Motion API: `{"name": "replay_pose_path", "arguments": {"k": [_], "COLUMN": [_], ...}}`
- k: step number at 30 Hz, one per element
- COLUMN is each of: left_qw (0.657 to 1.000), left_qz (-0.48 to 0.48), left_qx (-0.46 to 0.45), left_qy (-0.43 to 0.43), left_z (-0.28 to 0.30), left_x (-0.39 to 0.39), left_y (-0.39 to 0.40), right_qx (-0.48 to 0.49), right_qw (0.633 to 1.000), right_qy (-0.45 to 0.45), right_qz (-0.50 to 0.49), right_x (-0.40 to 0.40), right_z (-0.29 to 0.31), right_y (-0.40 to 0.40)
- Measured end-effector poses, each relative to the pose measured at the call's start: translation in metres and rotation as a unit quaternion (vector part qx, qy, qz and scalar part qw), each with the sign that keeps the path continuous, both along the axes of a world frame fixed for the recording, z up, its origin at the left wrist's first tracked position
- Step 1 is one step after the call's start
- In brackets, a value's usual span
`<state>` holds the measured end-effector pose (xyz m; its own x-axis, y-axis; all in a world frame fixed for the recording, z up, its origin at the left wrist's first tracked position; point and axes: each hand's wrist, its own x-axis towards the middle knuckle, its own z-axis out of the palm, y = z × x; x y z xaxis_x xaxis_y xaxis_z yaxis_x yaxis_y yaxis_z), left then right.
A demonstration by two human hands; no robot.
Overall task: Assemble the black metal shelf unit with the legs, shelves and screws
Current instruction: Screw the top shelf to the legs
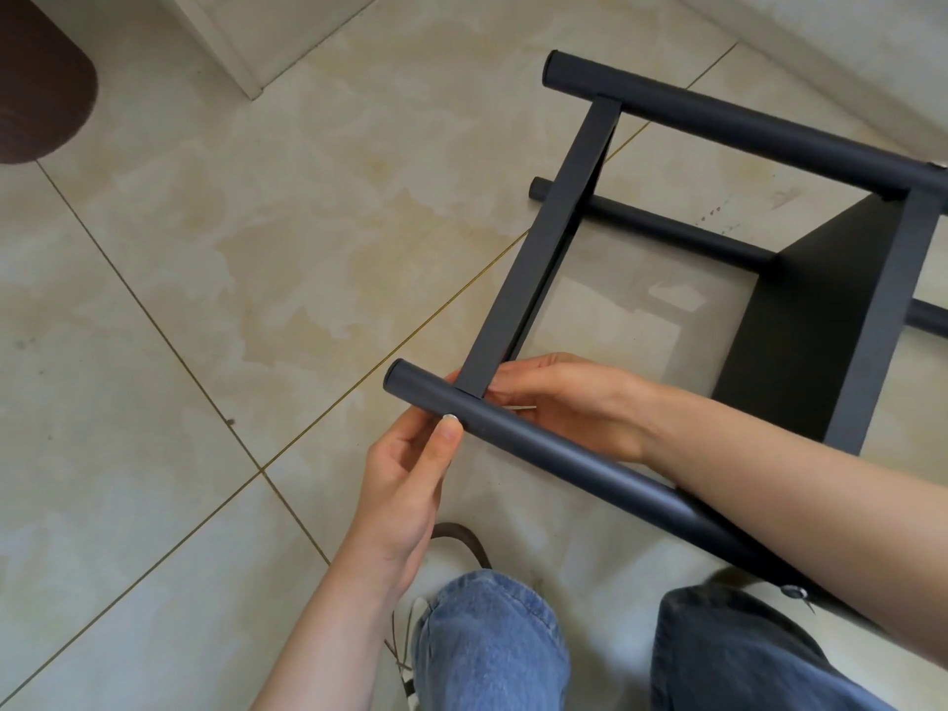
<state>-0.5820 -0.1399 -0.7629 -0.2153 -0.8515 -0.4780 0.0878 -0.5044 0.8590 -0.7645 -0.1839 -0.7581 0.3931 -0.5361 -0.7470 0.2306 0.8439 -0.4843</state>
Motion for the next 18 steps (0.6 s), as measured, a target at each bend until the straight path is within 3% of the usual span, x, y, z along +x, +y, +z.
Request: {"name": "replay_pose_path", "arguments": {"k": [18], "left_qw": [1.0], "left_qz": [0.001], "left_qx": [-0.001], "left_qy": [0.003], "left_z": [-0.0018], "left_x": [-0.0005], "left_y": [-0.0014], "right_qx": [0.047], "right_qw": [0.998], "right_qy": [-0.019], "right_qz": [0.042], "right_x": [0.0008], "right_z": [0.0013], "right_y": [-0.0059]}}
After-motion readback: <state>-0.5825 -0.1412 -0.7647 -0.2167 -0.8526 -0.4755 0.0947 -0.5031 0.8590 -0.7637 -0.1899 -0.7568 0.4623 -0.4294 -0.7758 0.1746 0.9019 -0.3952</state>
